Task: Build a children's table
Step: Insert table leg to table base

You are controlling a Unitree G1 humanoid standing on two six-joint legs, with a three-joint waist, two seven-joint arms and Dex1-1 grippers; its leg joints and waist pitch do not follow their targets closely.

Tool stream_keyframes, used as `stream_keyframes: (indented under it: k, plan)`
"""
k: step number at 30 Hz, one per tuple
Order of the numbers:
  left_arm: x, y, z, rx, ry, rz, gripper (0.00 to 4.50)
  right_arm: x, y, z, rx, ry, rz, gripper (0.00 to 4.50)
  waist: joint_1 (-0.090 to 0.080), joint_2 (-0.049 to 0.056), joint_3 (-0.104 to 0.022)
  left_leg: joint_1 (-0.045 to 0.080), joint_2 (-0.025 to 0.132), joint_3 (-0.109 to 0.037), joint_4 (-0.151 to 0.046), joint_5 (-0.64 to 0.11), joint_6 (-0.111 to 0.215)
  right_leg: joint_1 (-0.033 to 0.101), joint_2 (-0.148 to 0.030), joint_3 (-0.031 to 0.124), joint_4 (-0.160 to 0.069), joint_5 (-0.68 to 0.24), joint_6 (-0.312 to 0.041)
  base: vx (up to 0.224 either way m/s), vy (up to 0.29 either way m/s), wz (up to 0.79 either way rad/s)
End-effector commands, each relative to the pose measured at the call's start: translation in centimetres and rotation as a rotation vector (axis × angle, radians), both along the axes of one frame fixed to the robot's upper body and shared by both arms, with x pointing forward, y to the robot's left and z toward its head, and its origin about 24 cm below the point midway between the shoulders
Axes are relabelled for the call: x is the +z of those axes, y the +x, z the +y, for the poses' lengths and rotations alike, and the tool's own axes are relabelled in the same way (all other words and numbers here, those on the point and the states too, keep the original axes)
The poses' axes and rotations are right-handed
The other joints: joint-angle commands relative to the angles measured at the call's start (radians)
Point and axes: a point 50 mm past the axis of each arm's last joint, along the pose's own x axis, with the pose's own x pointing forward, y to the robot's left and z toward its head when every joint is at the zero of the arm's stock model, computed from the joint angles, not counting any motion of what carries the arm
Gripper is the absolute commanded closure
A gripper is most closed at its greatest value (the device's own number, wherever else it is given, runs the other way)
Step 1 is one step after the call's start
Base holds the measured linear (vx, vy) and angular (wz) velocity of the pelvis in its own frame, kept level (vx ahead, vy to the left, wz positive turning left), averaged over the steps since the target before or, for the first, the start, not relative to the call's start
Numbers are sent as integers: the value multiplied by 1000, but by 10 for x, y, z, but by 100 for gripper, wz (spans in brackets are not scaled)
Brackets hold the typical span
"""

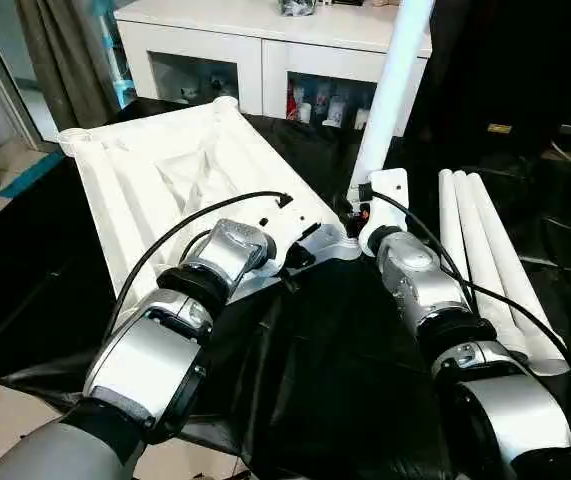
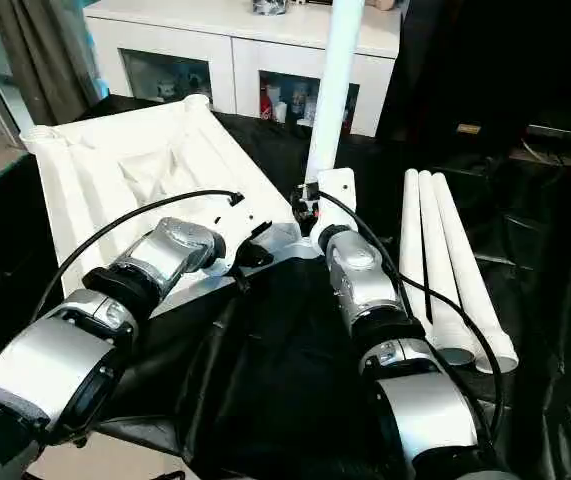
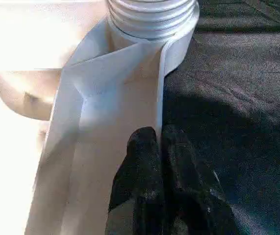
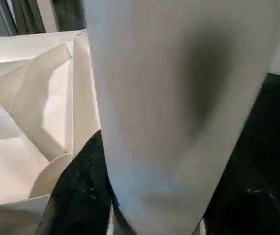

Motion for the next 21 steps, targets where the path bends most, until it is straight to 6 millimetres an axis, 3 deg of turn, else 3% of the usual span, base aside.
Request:
stream_keyframes:
  k: [1, 8, 13, 17, 21]
  plan:
    - [20, 11, 5, 25, -4, -91, 450, -42, -20, 3, 15, 17, 188, 178, 6, 9, -60, -7, 28, -1, -75, -207, 57, 60, -85, 48, -77, -242, -234, 0, 0, 0]
    - [18, 5, 4, -97, -45, -86, 450, -25, -12, 1, 80, 36, 118, 111, 5, 10, -64, -10, 29, -1, -70, -149, 80, 66, -85, 48, -62, -132, -271, 0, 0, 0]
    - [20, 1, 5, -176, -70, -106, 450, -15, -11, 0, 181, 30, 64, 67, 9, 12, -68, -11, 30, 3, -63, -95, 119, 67, -84, 47, -51, -23, -304, 0, 0, 0]
    - [22, -4, 9, -288, -114, -122, 450, -8, -16, -8, 335, -11, 22, 67, 12, 10, -72, -16, 29, 5, -57, -52, 156, 68, -82, 48, -38, 71, -316, 0, 0, 0]
    - [21, -15, 15, -422, -156, -125, 450, -2, -30, -21, 526, -39, -5, 67, 31, 12, -71, -15, 39, 7, -54, -47, 179, 67, -80, 44, -37, 71, -310, 0, 0, 0]
